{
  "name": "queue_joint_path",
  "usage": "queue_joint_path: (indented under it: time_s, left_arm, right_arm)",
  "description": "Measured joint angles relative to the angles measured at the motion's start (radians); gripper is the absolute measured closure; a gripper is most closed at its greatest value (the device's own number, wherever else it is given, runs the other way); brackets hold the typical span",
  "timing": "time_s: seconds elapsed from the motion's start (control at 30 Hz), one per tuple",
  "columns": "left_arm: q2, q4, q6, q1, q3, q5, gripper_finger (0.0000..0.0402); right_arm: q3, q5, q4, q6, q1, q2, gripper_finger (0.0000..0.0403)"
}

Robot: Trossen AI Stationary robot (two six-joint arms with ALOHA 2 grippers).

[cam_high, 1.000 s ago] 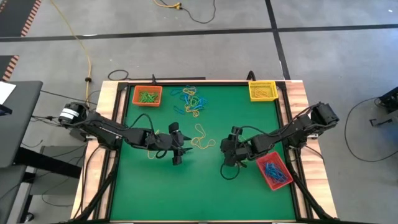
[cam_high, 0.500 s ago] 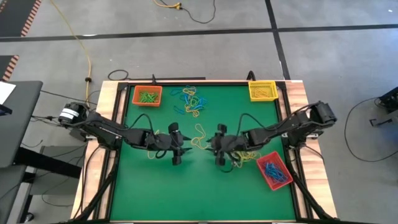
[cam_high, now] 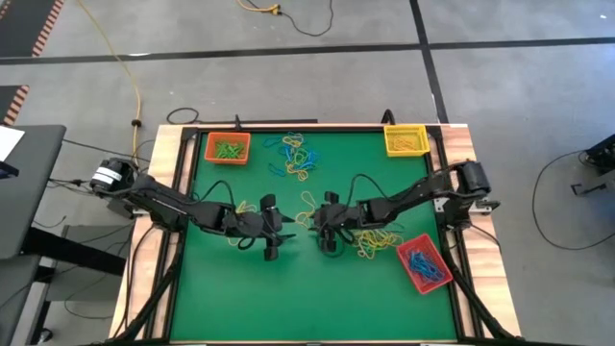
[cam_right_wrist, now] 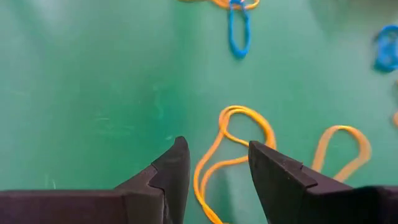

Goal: Sort rubber bands into baskets
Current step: Put the yellow rubber band into the yellow bin

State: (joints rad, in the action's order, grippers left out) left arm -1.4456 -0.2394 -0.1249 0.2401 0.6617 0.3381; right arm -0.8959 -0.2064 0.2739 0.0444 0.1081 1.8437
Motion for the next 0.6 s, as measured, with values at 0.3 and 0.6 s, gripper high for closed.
queue_joint_path:
  time_s: [0.3,0.6]
  left_arm:
    - [0.000,0.003,0.000,0.008,0.000,0.001,0.0217]
    - [0.000,0.003,0.007,0.008,0.000,0.003,0.0217]
  right_arm:
    - [-0.045,0.000,-0.075,0.011,-0.006,0.091,0.0221]
    - [-0.045,0.023,-0.091,-0.020,-0.007,0.086,0.0386]
